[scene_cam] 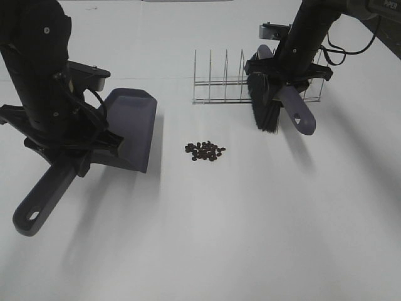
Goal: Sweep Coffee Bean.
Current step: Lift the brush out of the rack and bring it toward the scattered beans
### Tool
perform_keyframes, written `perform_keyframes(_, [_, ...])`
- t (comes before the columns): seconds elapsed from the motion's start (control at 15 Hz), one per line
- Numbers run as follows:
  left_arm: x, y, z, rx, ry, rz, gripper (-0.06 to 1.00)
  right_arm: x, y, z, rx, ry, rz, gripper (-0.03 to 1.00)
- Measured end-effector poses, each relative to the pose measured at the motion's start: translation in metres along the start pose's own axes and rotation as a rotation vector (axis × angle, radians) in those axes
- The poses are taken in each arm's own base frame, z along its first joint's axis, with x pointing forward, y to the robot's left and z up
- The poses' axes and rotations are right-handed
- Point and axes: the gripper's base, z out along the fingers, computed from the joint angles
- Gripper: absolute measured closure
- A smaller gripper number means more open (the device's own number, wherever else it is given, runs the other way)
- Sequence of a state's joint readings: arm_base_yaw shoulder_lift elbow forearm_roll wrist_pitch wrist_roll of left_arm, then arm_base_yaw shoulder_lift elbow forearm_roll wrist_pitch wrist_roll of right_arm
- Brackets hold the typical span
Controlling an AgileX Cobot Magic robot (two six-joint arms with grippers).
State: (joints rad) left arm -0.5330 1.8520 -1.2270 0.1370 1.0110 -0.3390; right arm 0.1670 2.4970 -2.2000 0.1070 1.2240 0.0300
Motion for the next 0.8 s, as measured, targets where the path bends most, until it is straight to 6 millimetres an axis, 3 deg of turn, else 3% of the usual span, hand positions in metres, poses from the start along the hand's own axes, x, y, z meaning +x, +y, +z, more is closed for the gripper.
perform_keyframes(0.13, [0.0, -0.001, 0.0, 0.006, -0.003, -0.039, 0.61, 0.003, 0.003, -0.013, -0.021, -0.006, 0.013, 0.7])
perform_keyframes(0.33, [0.001, -0.004, 0.0, 0.005, -0.005, -0.033, 0.61, 0.017, 0.01, -0.053, -0.007, -0.033, -0.009, 0.7])
perform_keyframes(0.6, [0.023, -0.011, 0.001, 0.0, 0.009, -0.038, 0.61, 0.063, 0.025, -0.111, 0.066, -0.042, -0.073, 0.7])
perform_keyframes(0.8, [0.028, -0.014, 0.016, 0.041, -0.046, -0.041, 0.61, 0.106, 0.038, -0.131, 0.189, -0.02, -0.124, 0.7])
